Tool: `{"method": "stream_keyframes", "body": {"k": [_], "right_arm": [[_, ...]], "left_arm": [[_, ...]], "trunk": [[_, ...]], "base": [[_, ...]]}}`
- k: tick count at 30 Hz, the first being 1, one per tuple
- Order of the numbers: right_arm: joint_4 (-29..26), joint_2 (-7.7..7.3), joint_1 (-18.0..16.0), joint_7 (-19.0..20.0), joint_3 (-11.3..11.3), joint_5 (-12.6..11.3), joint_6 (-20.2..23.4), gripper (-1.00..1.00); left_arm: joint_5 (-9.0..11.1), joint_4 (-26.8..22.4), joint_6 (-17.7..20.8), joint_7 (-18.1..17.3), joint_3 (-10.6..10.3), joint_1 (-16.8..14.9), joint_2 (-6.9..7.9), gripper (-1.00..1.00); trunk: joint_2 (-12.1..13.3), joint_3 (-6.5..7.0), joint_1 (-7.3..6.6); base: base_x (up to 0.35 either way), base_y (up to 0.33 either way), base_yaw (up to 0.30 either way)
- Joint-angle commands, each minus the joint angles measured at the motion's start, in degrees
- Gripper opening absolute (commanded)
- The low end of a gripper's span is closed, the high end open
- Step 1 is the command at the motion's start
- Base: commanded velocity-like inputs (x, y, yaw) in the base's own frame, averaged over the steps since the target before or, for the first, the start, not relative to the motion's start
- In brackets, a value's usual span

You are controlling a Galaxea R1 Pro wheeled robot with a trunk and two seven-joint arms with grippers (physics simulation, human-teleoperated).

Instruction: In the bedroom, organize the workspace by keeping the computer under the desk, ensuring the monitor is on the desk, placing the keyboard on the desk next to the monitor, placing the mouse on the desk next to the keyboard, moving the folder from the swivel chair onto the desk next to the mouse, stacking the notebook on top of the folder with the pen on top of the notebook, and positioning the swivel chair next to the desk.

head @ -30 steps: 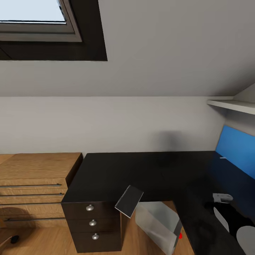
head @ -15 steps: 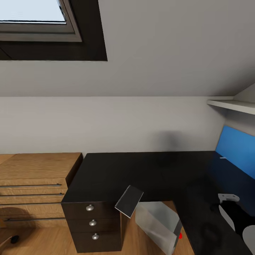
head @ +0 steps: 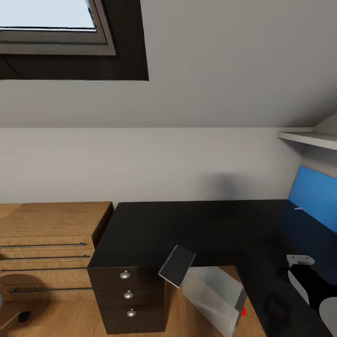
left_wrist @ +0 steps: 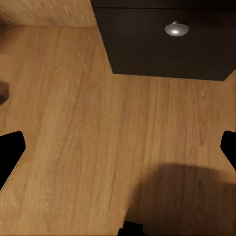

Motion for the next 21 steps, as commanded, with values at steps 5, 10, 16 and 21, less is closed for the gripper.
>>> {"method": "stream_keyframes", "body": {"k": [5, 10, 16, 21], "right_arm": [[-0.2, 0.01, 0.0, -0.7, 0.3, -0.7, -0.1, -1.0], [-0.2, 0.18, 0.0, -0.7, 0.3, -0.8, -0.2, -1.0], [-0.2, 0.2, 0.0, -0.7, 0.3, -0.8, -0.2, -1.0], [-0.2, 0.2, 0.0, -0.7, 0.3, -0.8, -0.2, -1.0]], "left_arm": [[1.4, 0.0, -0.4, 0.5, 1.4, 0.0, 0.05, 1.0], [1.6, 0.6, -0.6, 0.5, 2.2, 0.0, -0.06, 1.0], [1.6, 0.7, -0.6, 0.5, 2.2, 0.0, -0.09, 1.0], [1.6, 0.7, -0.5, 0.5, 2.2, 0.0, -0.07, 1.0]], "trunk": [[-0.1, -0.08, 0.01], [-0.1, -0.08, 0.01], [-0.1, -0.08, 0.01], [-0.1, -0.08, 0.01]], "base": [[-0.037, 0.215, 0.0], [-0.216, 0.013, 0.0], [-0.252, 0.06, 0.0], [-0.31, -0.147, 0.0]]}}
